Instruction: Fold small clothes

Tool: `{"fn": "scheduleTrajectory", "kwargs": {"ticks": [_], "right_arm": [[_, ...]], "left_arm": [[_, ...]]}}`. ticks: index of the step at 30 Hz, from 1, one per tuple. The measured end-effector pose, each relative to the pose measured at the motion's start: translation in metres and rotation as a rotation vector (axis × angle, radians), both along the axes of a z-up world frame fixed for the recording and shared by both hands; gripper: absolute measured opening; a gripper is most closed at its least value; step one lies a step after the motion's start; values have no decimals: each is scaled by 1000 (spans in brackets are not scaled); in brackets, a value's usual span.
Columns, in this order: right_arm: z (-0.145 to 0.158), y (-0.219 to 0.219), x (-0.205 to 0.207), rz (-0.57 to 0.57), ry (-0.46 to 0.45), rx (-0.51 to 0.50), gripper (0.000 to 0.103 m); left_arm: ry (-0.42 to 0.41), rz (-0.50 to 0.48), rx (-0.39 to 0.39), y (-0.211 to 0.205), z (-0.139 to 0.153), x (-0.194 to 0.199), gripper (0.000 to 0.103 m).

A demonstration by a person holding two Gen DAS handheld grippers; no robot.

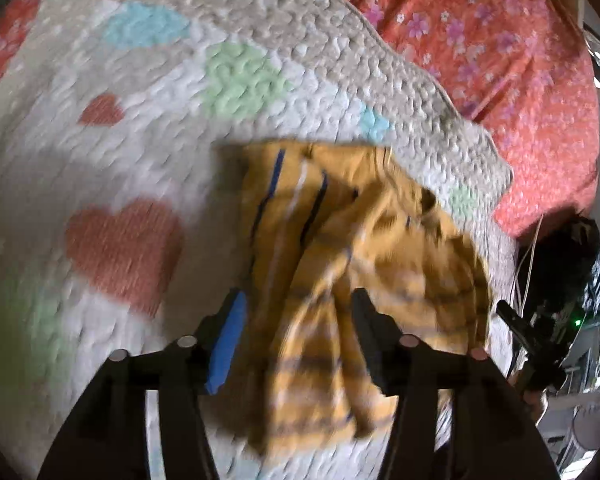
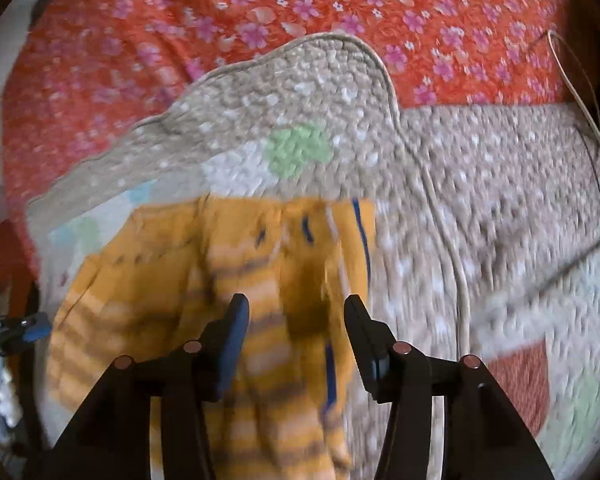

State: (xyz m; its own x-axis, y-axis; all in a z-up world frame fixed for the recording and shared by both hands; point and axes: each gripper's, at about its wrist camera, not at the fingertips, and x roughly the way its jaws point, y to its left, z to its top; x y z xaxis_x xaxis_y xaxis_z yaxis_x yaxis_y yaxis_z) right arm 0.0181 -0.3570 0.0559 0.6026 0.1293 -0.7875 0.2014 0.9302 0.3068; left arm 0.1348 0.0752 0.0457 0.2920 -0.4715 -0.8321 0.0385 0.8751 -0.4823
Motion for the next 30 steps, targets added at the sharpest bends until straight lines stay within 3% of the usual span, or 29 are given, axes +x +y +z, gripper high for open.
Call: {"fn": "scheduleTrajectory", "kwargs": {"ticks": [5, 8, 9, 10, 11, 14, 16, 20, 24, 26, 27, 29, 30], "right_arm": [[-25, 15, -32, -3, 35, 11, 61], [-44, 32, -37, 25, 85, 12, 57], [-49, 37, -35, 53, 109, 30, 20], [-50, 40, -34, 62, 130, 48, 8], [-45, 38, -35, 50, 120, 56, 8], [-24, 24, -41, 1, 74, 56, 8], [-25, 11, -43, -36, 87, 63, 8], [-54, 7, -44, -36, 181, 77, 13], [-27, 1, -60, -76, 80, 85, 29], [3, 4, -66, -104, -28, 16, 29], [18, 10, -62, -91, -80, -12, 29], [32, 27, -43, -33, -115, -3, 29], [34, 36, -31, 4, -113, 12, 29]], "left_arm": [[24, -71, 38, -17, -26, -50, 63], [38, -87, 88, -33, -41, -61, 61], [18, -106, 155, -39, -40, -64, 42], [18, -120, 176, -42, -37, -63, 26], [35, -125, 175, -41, -32, -59, 12], [3, -98, 218, -27, -6, -52, 11], [-12, -78, 255, -19, 2, -48, 10], [59, -49, 370, -6, -24, -44, 10], [88, 37, 238, 29, -23, -48, 10], [31, 72, 234, 38, -6, -51, 10], [-40, 65, 237, 36, 11, -52, 10], [-115, 29, 213, 19, 31, -48, 12], [-131, 12, 192, 12, 35, -45, 21]]}}
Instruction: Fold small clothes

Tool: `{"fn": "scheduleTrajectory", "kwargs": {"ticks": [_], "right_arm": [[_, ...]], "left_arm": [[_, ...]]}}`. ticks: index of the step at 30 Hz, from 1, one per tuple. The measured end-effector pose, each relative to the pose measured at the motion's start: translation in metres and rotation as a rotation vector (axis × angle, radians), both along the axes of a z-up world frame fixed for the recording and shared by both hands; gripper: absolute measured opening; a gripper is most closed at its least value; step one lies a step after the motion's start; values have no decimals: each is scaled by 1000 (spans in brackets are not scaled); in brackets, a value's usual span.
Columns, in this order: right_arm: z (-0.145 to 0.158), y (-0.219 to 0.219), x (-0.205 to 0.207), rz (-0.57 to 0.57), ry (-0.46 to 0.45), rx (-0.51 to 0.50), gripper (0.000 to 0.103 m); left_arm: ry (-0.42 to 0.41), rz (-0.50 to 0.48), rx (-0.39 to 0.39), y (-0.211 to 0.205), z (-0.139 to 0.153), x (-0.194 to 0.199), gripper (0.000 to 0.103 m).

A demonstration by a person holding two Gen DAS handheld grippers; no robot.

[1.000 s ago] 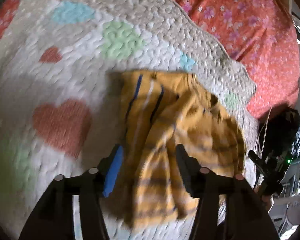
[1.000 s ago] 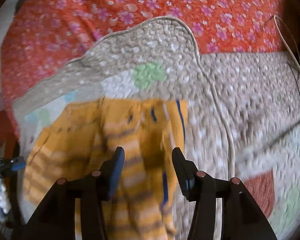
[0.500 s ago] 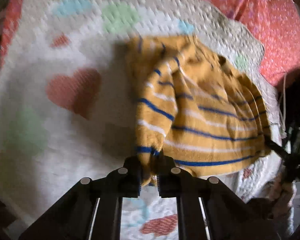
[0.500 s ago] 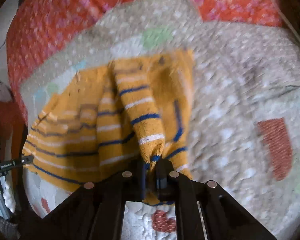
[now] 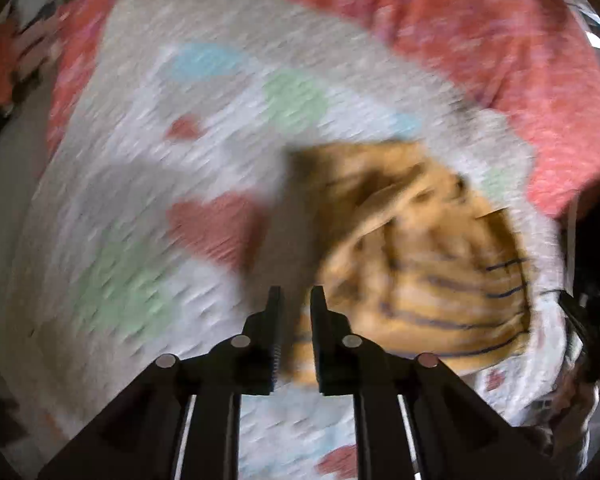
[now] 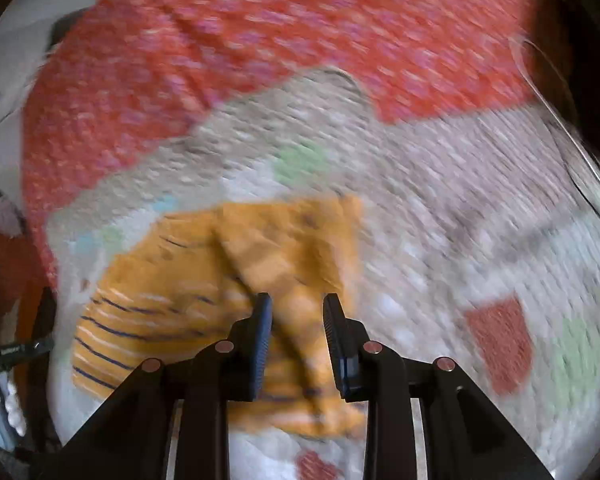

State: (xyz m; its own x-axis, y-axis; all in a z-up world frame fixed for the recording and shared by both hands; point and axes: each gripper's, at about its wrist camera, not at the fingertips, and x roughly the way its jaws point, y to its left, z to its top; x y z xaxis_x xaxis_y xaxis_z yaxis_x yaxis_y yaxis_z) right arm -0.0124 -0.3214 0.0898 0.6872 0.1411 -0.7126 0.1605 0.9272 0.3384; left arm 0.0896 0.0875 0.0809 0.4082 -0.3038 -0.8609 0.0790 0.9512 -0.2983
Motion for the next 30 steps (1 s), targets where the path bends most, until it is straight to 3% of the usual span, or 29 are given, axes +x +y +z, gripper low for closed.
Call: {"fn": "scheduleTrajectory", "kwargs": {"ticks": [2, 4, 7, 11, 16, 18, 20, 23, 25, 27, 30], "right_arm": [[-8, 30, 36, 104, 32, 33, 29], [-23, 53, 66, 162, 73, 26, 29], [-53, 66, 111, 191, 153, -8, 29], [-74, 31, 138, 83, 177, -46, 26], [-92, -48, 129, -125, 158, 130, 15], [-96, -73, 124, -214, 166, 187, 15], [-92, -87, 112, -240, 152, 245, 15], [-65, -89, 92, -251, 117, 177, 26], [-46, -87, 73, -249, 87, 131, 40], [-34, -81, 49, -240, 63, 97, 44], [-22, -68, 15, -219, 48, 61, 49]], "left_arm": [[-16, -56, -66, -28, 4, 16, 33], [-16, -106, -122, -60, -3, 41, 34], [36, -140, -119, -98, -29, 80, 34], [108, -66, -63, -100, -69, 114, 34], [187, 65, -331, -47, -101, 129, 14], [207, 93, -389, -34, -109, 129, 3], [223, 117, -432, -26, -111, 124, 3], [206, 124, -397, -20, -98, 115, 5], [166, 115, -346, -18, -79, 106, 16], [113, 104, -283, -17, -59, 88, 32], [55, 93, -216, -9, -37, 60, 44]]}}
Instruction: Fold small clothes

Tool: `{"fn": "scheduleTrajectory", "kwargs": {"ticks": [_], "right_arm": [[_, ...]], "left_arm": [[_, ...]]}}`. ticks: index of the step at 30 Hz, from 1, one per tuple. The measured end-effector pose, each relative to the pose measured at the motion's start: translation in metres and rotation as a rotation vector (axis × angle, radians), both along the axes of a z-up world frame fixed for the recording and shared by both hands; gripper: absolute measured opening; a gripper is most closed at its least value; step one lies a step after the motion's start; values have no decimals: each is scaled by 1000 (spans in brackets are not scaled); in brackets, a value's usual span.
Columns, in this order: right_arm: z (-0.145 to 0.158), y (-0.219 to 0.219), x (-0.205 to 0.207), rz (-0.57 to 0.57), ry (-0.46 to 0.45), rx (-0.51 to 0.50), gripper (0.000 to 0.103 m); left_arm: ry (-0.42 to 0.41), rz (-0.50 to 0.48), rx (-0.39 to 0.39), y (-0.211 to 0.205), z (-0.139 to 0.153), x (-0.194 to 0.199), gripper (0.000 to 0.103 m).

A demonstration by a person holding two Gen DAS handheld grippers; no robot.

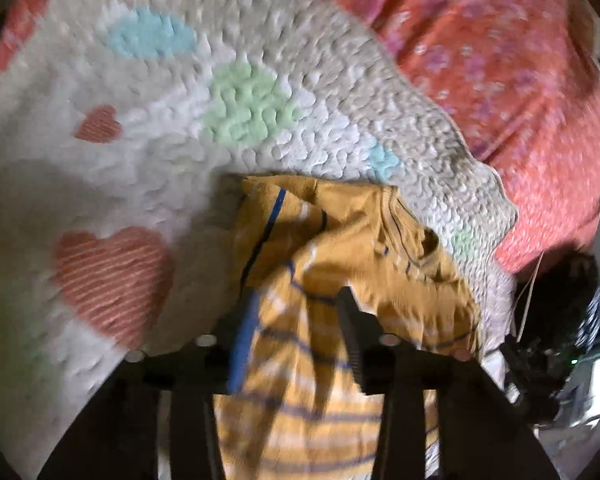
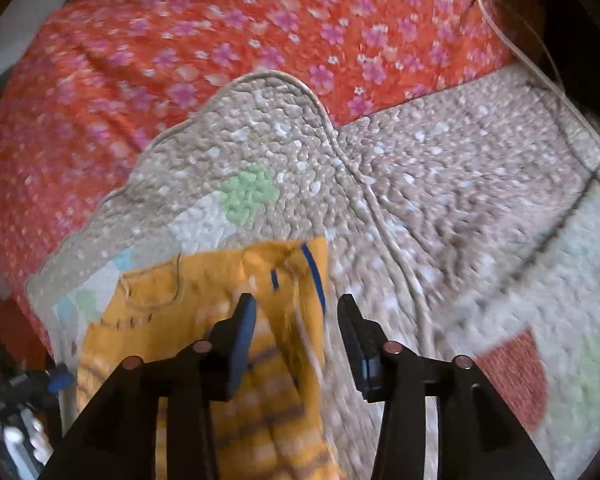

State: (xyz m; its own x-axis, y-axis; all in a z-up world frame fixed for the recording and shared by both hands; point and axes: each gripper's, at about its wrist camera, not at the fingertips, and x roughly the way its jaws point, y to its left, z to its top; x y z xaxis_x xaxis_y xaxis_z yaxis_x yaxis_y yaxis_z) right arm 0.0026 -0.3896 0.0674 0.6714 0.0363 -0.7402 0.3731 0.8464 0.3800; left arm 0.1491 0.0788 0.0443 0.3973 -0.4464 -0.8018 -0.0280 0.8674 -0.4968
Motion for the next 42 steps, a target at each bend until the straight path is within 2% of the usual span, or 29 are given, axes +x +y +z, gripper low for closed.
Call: {"fn": "scheduleTrajectory", "kwargs": {"ticks": [4, 9, 13, 18, 23, 27, 29, 32, 36, 39, 42], "right_arm": [[-1, 23, -40, 28, 5, -28, 51], [-17, 52, -82, 62, 19, -22, 51], [-32, 55, -100, 49, 48, -13, 53], [-46, 28, -108, -12, 52, 86, 55], [-61, 12, -111, -45, 20, 201, 56], [-56, 2, -98, -44, -3, 258, 56], [-49, -10, -83, -40, -21, 274, 56], [-49, -31, -51, 15, -23, 283, 62], [-72, -57, -5, 69, 30, 308, 62], [-83, -66, 16, 116, 1, 361, 62], [-84, -65, 31, 171, -16, 387, 64]], "left_arm": [[-38, -10, 50, -1, 12, -42, 45], [-57, -42, 126, -22, 8, -94, 45], [-49, -58, 109, -30, -1, -124, 49], [0, -52, 92, -34, -15, -140, 50], [-24, -103, 130, -54, -7, -148, 50], [-12, -133, 86, -75, -4, -147, 50], [-25, -183, 68, -99, 0, -149, 51], [-58, -274, 75, -142, 3, -152, 53], [-62, -423, 74, -216, -4, -156, 55], [-12, -518, -10, -268, -15, -156, 57], [87, -528, -139, -296, -33, -146, 61]]}}
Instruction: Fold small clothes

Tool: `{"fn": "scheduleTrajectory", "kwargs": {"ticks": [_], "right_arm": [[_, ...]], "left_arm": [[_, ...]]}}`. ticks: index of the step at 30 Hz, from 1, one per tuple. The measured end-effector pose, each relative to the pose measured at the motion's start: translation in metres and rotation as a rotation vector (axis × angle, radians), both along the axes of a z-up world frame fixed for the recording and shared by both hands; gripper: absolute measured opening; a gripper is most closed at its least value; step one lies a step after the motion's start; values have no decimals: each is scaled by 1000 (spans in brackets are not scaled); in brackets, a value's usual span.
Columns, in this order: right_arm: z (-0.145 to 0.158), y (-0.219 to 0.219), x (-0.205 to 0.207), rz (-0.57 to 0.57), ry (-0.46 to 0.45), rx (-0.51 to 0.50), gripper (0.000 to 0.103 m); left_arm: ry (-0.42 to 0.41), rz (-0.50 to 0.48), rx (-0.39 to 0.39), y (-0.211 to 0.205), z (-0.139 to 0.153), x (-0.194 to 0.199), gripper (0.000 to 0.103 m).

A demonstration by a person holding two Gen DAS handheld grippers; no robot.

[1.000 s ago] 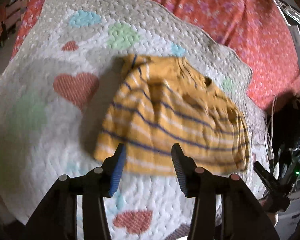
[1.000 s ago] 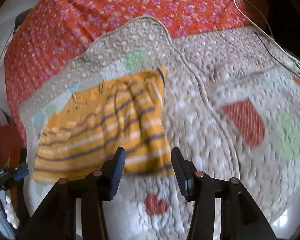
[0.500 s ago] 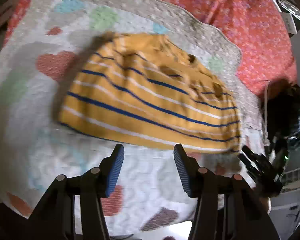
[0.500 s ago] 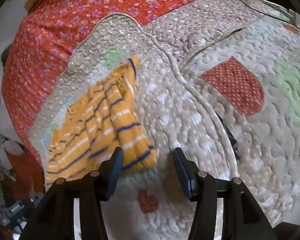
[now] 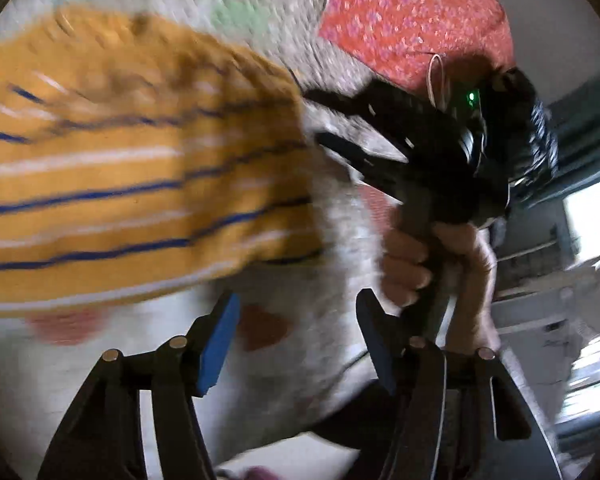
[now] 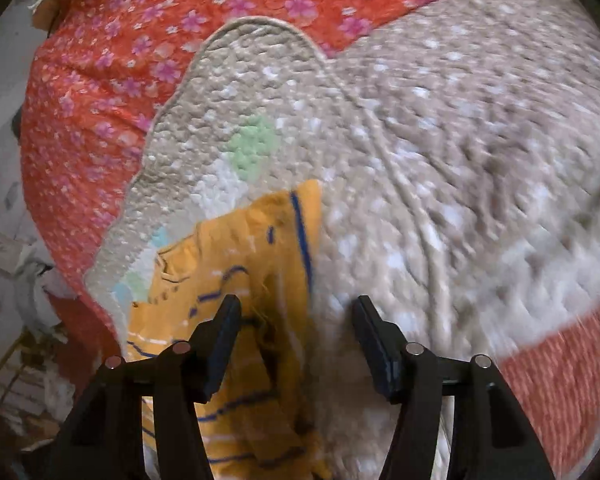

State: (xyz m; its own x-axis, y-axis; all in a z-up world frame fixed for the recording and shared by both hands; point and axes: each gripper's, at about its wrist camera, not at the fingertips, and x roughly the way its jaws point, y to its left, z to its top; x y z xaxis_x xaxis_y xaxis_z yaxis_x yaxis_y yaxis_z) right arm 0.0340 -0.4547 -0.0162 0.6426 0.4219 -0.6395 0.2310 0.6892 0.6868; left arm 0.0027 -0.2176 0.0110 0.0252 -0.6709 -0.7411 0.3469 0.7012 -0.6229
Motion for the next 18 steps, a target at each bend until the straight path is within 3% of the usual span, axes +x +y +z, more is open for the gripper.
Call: {"fn": "scheduleTrajectory", "kwargs": {"ticks": [3, 8, 9, 10, 12, 18], "right_arm": [[-2, 1, 14, 37, 1, -7, 64], [-2, 1, 26, 86, -2, -45, 64], [-2, 2, 28, 94, 1, -63, 59], [-2, 2, 29, 92, 8, -86, 42], [-5, 2, 31, 88, 22, -74, 10], [20, 9, 23, 23, -30, -67, 7]], "left_arm": [[123, 20, -64, -24, -25, 14, 64], [171, 56, -43, -42, -47, 26, 67], [185, 58, -42, -44, -52, 29, 66], [207, 57, -40, -47, -58, 30, 60], [254, 53, -38, -48, -68, 30, 9], [204, 60, -67, -32, -47, 24, 9]]}}
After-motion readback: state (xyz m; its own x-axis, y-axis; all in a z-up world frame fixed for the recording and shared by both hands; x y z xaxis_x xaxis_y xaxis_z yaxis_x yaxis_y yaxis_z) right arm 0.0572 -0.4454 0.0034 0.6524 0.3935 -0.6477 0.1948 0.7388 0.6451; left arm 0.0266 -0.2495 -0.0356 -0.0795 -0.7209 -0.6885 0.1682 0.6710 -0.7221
